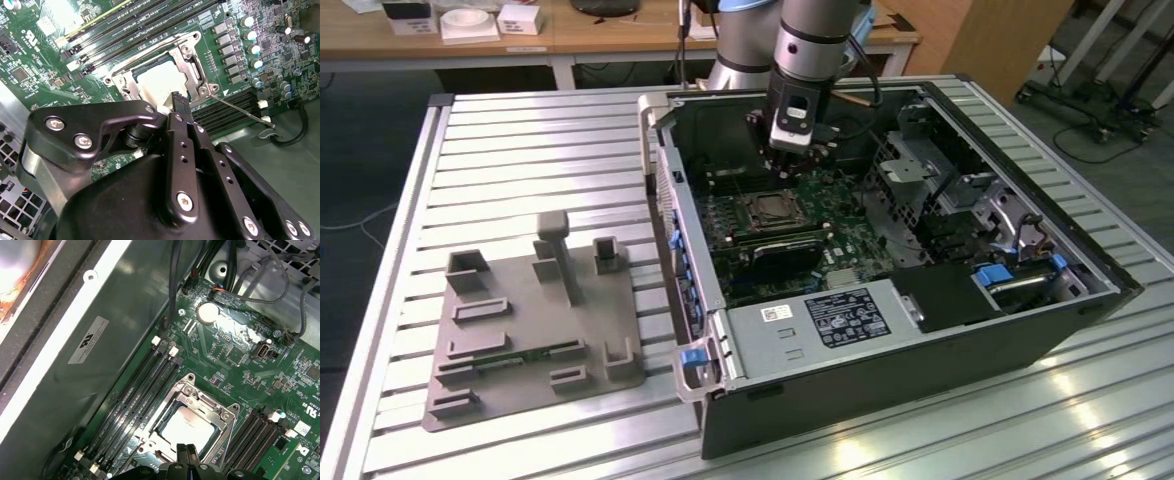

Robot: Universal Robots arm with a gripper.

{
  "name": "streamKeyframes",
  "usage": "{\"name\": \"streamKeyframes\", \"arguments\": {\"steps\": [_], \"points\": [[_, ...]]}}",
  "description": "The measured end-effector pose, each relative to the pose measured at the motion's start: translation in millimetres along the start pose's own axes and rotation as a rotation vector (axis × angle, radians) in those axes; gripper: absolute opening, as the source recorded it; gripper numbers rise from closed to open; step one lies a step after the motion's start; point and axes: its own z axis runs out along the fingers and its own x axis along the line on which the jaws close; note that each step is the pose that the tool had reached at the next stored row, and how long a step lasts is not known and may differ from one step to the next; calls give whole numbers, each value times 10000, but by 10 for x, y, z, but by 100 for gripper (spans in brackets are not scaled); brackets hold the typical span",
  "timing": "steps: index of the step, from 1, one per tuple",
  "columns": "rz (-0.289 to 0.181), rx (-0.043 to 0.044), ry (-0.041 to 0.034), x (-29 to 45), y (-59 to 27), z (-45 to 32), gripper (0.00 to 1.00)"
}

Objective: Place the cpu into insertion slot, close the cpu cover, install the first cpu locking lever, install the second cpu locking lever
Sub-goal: 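Install the first cpu locking lever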

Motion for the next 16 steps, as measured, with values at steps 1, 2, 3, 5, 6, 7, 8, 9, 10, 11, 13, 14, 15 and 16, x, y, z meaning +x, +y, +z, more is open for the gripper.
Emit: {"name": "streamKeyframes", "arguments": {"steps": [1, 2, 3, 5, 6, 7, 8, 9, 10, 11, 13, 14, 15, 16], "points": [[0, 0, 0, 0, 0, 0, 10], [-1, 0, 0, 0, 0, 0, 10], [-1, 0, 0, 0, 0, 0, 10], [-1, 0, 0, 0, 0, 0, 10], [-1, 0, 0, 0, 0, 0, 10], [-1, 0, 0, 0, 0, 0, 10], [-1, 0, 0, 0, 0, 0, 10], [-5, 0, 0, 0, 0, 0, 10], [-18, 0, 0, 0, 0, 0, 10], [-43, 1, 0, 0, 0, 0, 10], [-157, 2, -1, 0, 0, 0, 10], [-227, 3, -1, 0, 0, 0, 10], [-296, 3, -1, 0, 0, 0, 10], [-365, 3, -1, 0, 0, 0, 10]]}}
